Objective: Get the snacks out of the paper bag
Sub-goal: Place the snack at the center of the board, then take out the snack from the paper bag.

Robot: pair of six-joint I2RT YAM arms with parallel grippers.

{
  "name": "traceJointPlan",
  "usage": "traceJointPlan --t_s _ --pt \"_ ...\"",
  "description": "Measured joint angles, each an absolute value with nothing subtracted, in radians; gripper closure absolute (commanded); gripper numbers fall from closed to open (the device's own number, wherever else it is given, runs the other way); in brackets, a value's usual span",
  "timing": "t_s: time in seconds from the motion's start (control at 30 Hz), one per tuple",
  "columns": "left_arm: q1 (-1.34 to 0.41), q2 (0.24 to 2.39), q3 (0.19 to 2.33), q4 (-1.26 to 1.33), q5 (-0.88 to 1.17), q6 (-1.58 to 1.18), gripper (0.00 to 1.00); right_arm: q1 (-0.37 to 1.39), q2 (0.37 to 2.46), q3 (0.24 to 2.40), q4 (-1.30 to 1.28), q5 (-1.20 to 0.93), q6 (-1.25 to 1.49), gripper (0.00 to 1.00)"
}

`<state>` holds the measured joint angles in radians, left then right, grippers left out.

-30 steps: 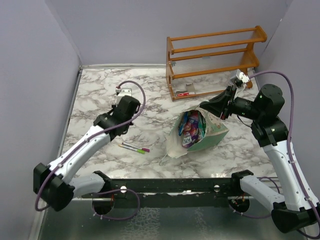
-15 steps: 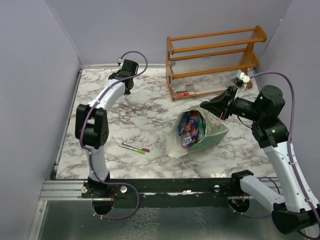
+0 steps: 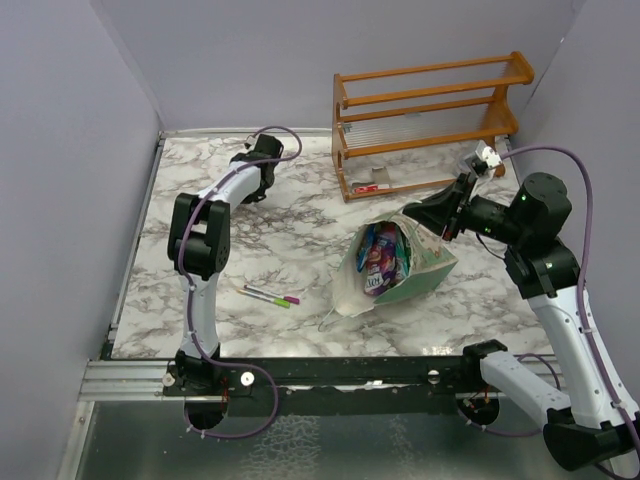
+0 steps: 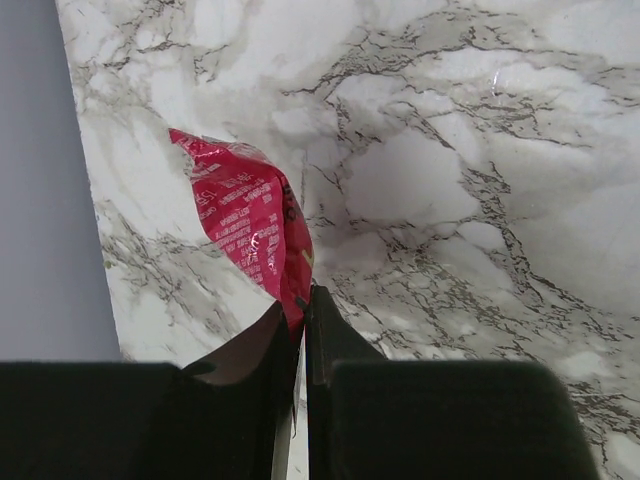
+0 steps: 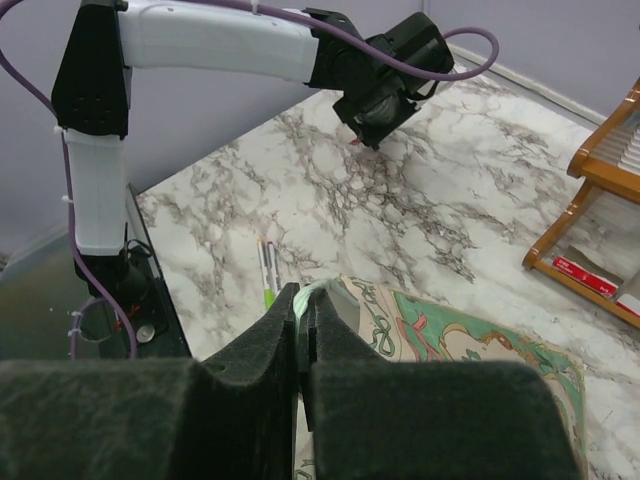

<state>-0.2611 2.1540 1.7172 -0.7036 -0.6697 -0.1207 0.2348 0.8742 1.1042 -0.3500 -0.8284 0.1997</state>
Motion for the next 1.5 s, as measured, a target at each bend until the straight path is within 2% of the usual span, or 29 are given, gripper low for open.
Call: traceJointPlan --t_s 0.13,0.17,0.3,0.4,0.53,0.67,0.77,0.9,1.0,1.1,1.2,1.33,1.5 --pt "-0.261 2.154 1.707 -0.706 -0.649 -0.113 0.55 0.235 0.877 1.107 -0.364 -0.825 0.189 0.99" --pt "-0.261 2.154 1.707 -0.708 -0.639 -0.111 0.5 0.235 0.879 1.11 -0.369 -0.825 0.186 0.99" --pt "-0.261 2.134 1.701 -0.706 -0.604 -0.113 0.4 0.235 0.879 1.111 -0.374 -0.825 0.186 0.99" --pt "-0.261 2.044 1.659 -0.697 -0.542 -0.123 0.34 0.235 0.878 1.111 -0.376 -0.823 0.185 0.99" --pt "-0.265 1.703 1.46 -0.606 -0.367 -0.164 0.29 0.235 0.873 1.111 -0.376 -0.813 0.178 0.99" --pt "-0.308 1.306 1.242 -0.459 -0.194 -0.239 0.28 0.235 0.872 1.111 -0.376 -0.812 0.177 0.99" --pt "-0.343 1.095 1.065 -0.384 -0.059 -0.322 0.28 0.235 0.873 1.111 -0.375 -0.812 0.177 0.99" --pt "-0.373 0.94 0.817 -0.307 0.088 -0.466 0.27 0.235 0.877 1.111 -0.373 -0.812 0.178 0.99" --pt "-0.466 0.831 0.634 -0.287 0.147 -0.569 0.27 0.235 0.887 1.111 -0.368 -0.812 0.178 0.99" --pt "-0.569 0.717 0.545 -0.272 0.169 -0.655 0.25 0.235 0.899 1.111 -0.366 -0.812 0.178 0.99" --pt "-0.653 0.642 0.511 -0.199 0.162 -0.718 0.25 0.235 0.904 1.111 -0.366 -0.812 0.178 0.99" --pt "-0.803 0.655 0.515 -0.118 0.108 -0.746 0.26 0.235 0.903 1.111 -0.364 -0.812 0.178 0.99" --pt "-1.048 0.844 0.628 -0.091 -0.046 -0.728 0.49 0.235 0.903 1.111 -0.365 -0.812 0.178 0.99"
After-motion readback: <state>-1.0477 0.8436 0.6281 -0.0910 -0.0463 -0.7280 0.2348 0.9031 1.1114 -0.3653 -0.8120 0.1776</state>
